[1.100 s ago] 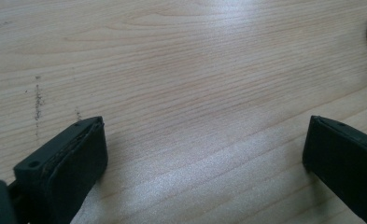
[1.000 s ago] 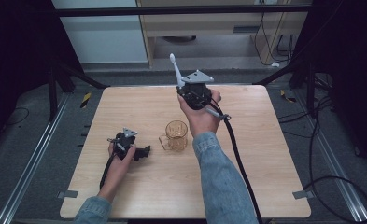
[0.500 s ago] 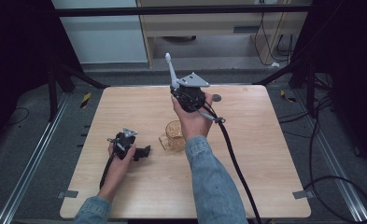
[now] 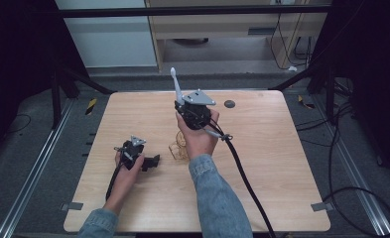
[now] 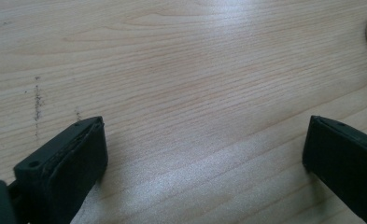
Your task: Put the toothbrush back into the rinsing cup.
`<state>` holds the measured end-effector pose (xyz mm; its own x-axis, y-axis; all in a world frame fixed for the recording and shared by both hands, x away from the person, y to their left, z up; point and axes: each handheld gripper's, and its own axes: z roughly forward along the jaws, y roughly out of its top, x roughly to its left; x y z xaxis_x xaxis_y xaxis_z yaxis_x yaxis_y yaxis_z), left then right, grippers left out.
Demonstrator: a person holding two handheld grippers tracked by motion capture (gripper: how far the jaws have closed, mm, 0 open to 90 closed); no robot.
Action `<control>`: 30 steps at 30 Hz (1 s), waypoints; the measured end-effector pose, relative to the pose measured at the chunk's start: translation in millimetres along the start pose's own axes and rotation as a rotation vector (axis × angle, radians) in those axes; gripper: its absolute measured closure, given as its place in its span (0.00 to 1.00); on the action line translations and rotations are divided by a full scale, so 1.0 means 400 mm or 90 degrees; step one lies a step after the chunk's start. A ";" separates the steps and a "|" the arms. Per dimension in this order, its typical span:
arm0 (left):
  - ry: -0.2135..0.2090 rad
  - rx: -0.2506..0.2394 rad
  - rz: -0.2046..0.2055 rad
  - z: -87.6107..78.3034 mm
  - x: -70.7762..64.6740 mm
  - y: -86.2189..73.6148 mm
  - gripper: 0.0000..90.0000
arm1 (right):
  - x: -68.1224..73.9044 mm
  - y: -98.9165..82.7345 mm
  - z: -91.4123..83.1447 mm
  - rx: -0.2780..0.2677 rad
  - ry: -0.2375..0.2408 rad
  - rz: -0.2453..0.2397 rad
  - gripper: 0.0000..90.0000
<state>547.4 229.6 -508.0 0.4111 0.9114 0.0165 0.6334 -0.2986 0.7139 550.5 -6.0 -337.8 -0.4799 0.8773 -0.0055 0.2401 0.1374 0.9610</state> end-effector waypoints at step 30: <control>-0.001 0.001 0.001 0.000 0.000 0.000 0.00 | -0.014 -0.124 0.001 0.017 -0.010 0.059 0.74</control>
<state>547.3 229.8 -508.0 0.4131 0.9105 0.0162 0.6335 -0.3001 0.7132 541.7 -17.5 -385.4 -0.4420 0.8936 0.0781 0.3046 0.0676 0.9501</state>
